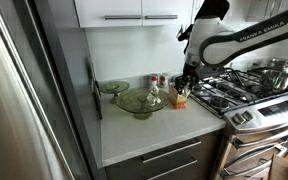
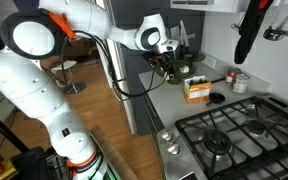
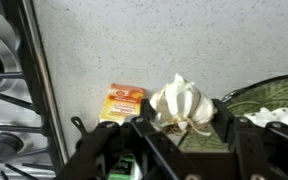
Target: Lift the lid off the small tea pot and put it on the kitchen counter, pick up the small tea pot and put it on the tray, pick up the lid and put it back on the small teapot
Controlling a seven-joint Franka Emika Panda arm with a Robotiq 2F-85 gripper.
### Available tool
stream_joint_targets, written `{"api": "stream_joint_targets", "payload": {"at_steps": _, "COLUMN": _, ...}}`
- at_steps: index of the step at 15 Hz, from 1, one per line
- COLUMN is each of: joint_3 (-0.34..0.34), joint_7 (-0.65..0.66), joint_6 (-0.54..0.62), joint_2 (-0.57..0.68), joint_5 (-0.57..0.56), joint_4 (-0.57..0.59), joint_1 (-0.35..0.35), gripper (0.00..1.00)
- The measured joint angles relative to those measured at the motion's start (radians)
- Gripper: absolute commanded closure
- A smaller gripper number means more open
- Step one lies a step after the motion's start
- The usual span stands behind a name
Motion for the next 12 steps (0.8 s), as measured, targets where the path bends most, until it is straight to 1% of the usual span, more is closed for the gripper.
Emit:
{"api": "stream_joint_targets", "payload": {"at_steps": 2, "joint_3": 0.019, "joint_7": 0.000, "joint_6": 0.000, "joint_2": 0.008, "joint_5": 0.000, "joint_4": 0.019, "joint_1": 0.013, "gripper": 0.39}}
{"api": "stream_joint_targets", "payload": {"at_steps": 4, "joint_3": 0.018, "joint_7": -0.004, "joint_6": 0.000, "joint_2": 0.013, "joint_5": 0.000, "joint_4": 0.024, "joint_1": 0.014, "gripper": 0.39}}
{"api": "stream_joint_targets", "payload": {"at_steps": 5, "joint_3": 0.016, "joint_7": -0.007, "joint_6": 0.000, "joint_2": 0.015, "joint_5": 0.000, "joint_4": 0.025, "joint_1": 0.013, "gripper": 0.64}}
{"api": "stream_joint_targets", "payload": {"at_steps": 9, "joint_3": 0.023, "joint_7": -0.011, "joint_6": 0.013, "joint_2": 0.018, "joint_5": -0.001, "joint_4": 0.032, "joint_1": 0.015, "gripper": 0.64}}
{"api": "stream_joint_targets", "payload": {"at_steps": 12, "joint_3": 0.049, "joint_7": -0.034, "joint_6": 0.048, "joint_2": 0.029, "joint_5": -0.001, "joint_4": 0.062, "joint_1": 0.034, "gripper": 0.64}}
